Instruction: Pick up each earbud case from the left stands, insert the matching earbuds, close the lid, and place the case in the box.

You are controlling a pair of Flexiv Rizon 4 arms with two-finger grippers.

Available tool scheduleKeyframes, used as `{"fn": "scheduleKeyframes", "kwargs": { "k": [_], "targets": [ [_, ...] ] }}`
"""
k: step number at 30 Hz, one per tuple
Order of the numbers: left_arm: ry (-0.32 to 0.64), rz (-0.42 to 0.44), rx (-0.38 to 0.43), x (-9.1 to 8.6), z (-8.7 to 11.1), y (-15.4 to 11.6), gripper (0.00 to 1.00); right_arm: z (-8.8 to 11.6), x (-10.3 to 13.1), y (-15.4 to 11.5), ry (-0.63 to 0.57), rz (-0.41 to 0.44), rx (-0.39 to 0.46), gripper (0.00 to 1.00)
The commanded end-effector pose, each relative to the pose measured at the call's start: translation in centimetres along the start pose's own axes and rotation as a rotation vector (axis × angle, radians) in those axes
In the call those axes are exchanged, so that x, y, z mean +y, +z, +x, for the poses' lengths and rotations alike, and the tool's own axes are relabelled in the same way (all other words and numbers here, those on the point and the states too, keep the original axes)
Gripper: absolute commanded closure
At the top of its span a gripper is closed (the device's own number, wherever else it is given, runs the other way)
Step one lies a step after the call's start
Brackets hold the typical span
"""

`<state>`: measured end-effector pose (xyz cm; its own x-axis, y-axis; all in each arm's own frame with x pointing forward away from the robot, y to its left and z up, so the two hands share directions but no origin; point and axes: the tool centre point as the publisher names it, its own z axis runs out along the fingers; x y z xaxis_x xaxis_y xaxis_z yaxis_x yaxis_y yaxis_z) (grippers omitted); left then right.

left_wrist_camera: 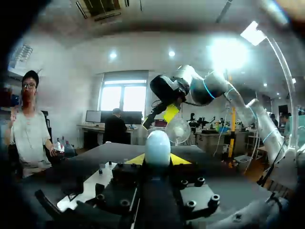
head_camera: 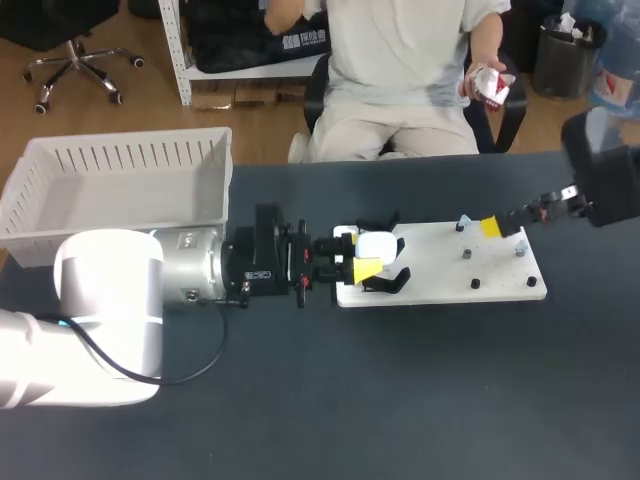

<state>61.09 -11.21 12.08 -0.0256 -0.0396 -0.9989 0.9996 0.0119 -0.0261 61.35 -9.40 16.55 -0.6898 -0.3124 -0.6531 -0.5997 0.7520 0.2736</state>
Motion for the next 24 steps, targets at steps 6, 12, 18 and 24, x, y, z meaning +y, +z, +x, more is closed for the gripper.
{"fn": "scheduleKeyframes", "kwargs": {
  "k": [6,12,18,24],
  "targets": [
    [-0.008,0.007,0.007,0.6,0.6,0.0,1.00,-0.3,3.0,2.9,-0.013,0.018,0.037,0.00],
    [-0.016,0.012,0.003,0.7,0.6,-0.1,1.00,-0.6,4.6,3.9,-0.020,-0.018,0.055,0.00],
    [-0.016,0.012,0.003,0.7,0.6,-0.1,1.00,-0.7,6.3,4.8,-0.028,-0.053,0.074,0.00],
    [-0.016,0.012,0.003,0.7,0.6,-0.1,1.00,-0.8,6.9,6.2,-0.019,-0.104,0.099,0.00]
  ]
}}
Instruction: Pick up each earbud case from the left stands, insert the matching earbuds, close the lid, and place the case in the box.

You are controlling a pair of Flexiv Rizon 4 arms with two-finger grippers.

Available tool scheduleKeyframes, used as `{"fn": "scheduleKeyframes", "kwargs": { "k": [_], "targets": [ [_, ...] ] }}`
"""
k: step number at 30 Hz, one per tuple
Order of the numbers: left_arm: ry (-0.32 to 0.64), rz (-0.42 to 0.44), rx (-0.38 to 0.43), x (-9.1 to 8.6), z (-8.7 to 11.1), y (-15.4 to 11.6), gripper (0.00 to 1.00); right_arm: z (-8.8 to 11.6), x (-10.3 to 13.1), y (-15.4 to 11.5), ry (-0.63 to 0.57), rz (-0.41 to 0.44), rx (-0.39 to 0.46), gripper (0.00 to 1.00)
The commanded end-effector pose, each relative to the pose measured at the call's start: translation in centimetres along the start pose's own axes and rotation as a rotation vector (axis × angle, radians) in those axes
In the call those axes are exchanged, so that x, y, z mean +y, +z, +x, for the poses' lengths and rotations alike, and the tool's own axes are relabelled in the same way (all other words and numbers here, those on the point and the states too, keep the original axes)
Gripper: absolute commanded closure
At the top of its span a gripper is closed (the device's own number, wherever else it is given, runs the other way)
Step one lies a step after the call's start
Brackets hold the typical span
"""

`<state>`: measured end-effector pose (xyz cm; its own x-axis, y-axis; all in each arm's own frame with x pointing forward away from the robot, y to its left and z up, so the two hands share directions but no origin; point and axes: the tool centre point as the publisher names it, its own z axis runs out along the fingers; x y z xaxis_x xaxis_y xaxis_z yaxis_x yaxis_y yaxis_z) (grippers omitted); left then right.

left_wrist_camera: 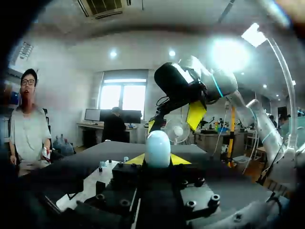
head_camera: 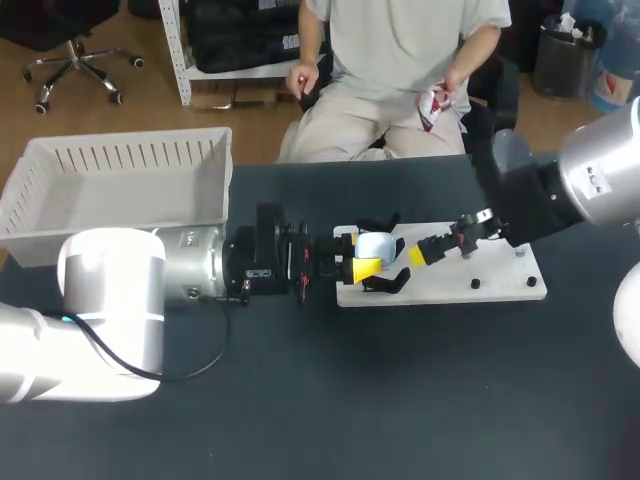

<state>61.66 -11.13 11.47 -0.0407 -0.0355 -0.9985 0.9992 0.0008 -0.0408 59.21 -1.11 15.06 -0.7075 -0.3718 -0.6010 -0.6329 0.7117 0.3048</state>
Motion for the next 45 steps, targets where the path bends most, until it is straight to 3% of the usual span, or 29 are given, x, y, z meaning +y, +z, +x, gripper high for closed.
{"fn": "scheduleKeyframes", "kwargs": {
  "k": [1,11,45],
  "targets": [
    [-0.001,0.002,-0.001,0.1,0.0,0.0,1.00,-0.7,-0.1,1.5,-0.002,-0.053,0.024,0.00],
    [-0.001,0.002,-0.001,0.1,0.0,0.0,1.00,-1.4,-0.4,3.1,0.000,-0.072,0.050,0.00],
    [-0.001,0.002,-0.001,0.1,0.0,0.0,1.00,-1.9,-0.5,4.6,0.007,-0.100,0.079,0.00]
  ]
}}
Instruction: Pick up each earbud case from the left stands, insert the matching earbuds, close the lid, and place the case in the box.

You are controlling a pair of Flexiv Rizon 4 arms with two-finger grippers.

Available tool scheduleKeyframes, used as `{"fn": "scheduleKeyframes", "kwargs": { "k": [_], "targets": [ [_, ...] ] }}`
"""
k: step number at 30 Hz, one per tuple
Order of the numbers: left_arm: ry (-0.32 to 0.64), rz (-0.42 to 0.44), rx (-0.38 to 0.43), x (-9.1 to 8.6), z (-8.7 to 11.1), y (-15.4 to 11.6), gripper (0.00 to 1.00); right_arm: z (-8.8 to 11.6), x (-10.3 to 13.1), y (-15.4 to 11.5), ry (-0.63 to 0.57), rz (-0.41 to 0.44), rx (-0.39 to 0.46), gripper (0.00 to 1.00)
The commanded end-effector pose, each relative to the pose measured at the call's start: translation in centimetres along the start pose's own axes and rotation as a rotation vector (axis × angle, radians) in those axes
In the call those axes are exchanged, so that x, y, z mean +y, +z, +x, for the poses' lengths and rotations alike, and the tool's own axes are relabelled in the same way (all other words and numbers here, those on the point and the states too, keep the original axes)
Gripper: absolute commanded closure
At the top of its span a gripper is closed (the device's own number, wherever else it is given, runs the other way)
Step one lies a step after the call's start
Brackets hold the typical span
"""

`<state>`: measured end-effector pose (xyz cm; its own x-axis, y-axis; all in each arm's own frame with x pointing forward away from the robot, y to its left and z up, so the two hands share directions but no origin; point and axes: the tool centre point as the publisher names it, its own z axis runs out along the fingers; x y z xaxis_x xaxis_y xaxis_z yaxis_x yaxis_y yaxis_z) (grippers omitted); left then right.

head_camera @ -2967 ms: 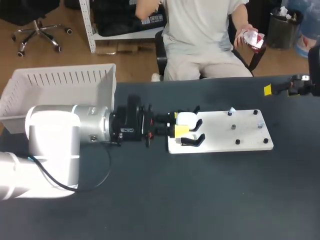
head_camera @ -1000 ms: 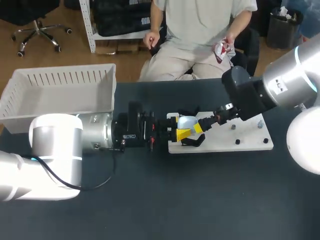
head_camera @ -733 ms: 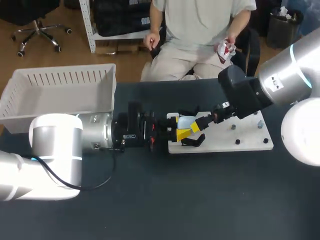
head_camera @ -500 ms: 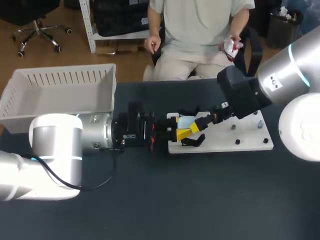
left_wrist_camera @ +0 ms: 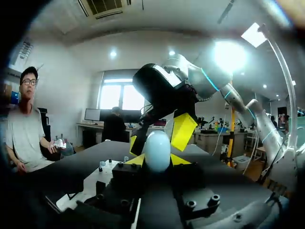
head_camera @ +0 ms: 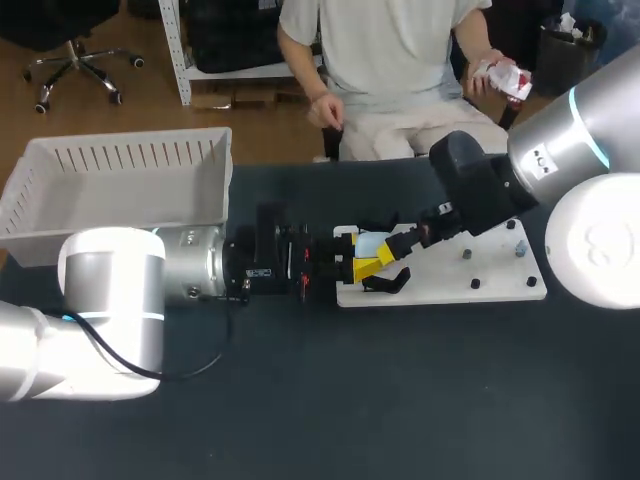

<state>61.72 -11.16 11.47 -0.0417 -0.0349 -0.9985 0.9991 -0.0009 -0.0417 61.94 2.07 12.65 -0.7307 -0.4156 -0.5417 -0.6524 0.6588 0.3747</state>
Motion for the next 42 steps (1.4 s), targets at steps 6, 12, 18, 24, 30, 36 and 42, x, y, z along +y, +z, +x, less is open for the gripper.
{"fn": "scheduleKeyframes", "kwargs": {
  "k": [6,12,18,24,30,36,42],
  "targets": [
    [0.000,0.000,-0.002,0.1,0.0,0.0,1.00,-0.4,-0.5,-0.1,0.004,-0.007,-0.002,0.00],
    [0.000,0.000,-0.002,0.1,0.0,0.0,1.00,-0.8,-0.5,-0.4,0.002,-0.003,-0.016,0.00],
    [0.000,0.000,-0.002,0.1,0.0,0.0,1.00,-2.2,-0.6,-1.9,-0.012,0.026,-0.077,0.00],
    [0.000,0.000,-0.002,0.1,0.0,0.0,1.00,-3.1,-2.8,-4.7,-0.009,0.136,-0.112,0.00],
    [0.018,-0.001,-0.011,0.0,0.2,0.1,1.00,-2.9,-7.2,-6.5,0.024,0.282,-0.031,0.00],
    [0.053,0.003,-0.036,0.0,0.1,-0.1,1.00,-1.9,-10.7,-6.3,0.031,0.372,0.101,0.00],
    [0.084,0.011,-0.041,0.1,-0.1,-0.3,1.00,0.0,-14.0,-5.6,0.032,0.454,0.247,0.00]
  ]
}}
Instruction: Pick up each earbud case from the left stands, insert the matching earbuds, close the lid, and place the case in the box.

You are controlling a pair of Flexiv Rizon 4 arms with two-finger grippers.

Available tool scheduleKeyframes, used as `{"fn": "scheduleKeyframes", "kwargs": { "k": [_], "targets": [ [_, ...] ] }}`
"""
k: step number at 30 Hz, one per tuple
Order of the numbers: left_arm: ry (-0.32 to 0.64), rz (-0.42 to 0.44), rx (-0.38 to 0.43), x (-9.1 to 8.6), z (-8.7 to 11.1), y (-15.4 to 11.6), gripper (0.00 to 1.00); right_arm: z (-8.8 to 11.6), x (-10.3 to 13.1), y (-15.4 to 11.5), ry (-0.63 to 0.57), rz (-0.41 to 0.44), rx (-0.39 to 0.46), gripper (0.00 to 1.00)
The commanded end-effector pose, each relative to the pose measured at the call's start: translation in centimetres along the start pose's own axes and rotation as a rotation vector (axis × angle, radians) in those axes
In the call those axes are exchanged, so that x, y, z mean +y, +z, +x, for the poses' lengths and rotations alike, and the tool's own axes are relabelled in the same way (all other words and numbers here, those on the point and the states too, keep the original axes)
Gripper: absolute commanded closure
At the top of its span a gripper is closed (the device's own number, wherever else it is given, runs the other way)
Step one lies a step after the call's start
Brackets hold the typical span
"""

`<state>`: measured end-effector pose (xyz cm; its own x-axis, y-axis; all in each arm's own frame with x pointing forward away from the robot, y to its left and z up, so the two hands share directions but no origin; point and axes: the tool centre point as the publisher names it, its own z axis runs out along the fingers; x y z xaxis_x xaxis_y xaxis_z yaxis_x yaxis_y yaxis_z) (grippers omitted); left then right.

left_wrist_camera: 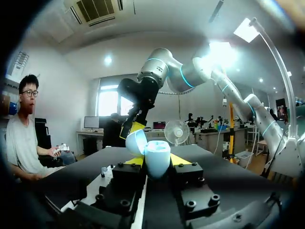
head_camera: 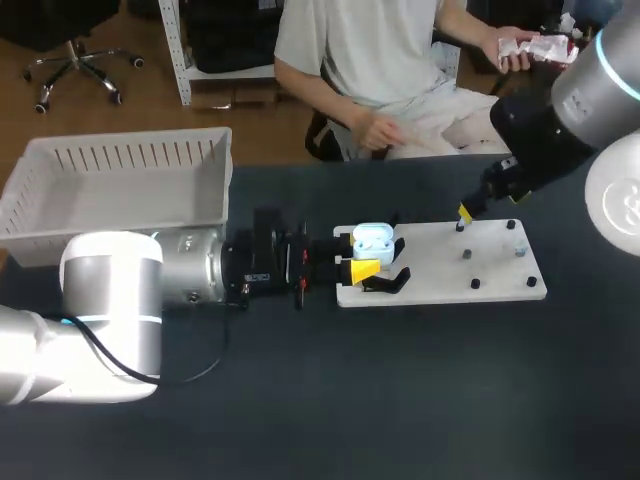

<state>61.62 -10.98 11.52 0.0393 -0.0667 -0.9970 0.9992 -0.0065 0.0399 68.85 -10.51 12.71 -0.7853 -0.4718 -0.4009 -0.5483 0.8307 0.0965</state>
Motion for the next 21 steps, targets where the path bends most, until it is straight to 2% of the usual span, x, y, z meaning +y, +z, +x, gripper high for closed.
{"fn": "scheduleKeyframes", "kwargs": {
  "k": [1,7,10,15,21],
  "targets": [
    [0.003,0.000,-0.010,0.2,0.0,-0.2,1.00,-0.1,-1.2,1.6,-0.005,0.128,0.108,0.00],
    [0.003,0.000,-0.011,0.3,0.0,-0.2,1.00,2.1,-4.1,3.6,-0.001,0.231,0.218,0.00],
    [0.003,0.000,-0.011,0.3,0.0,-0.2,1.00,3.2,-5.6,4.3,0.067,0.278,0.265,0.00],
    [0.003,0.000,-0.011,0.3,0.0,-0.2,1.00,4.2,-6.6,4.7,0.147,0.331,0.294,0.00],
    [0.003,0.000,-0.011,0.3,0.0,-0.2,1.00,4.9,-6.6,5.6,0.151,0.365,0.325,0.00]
  ]
}}
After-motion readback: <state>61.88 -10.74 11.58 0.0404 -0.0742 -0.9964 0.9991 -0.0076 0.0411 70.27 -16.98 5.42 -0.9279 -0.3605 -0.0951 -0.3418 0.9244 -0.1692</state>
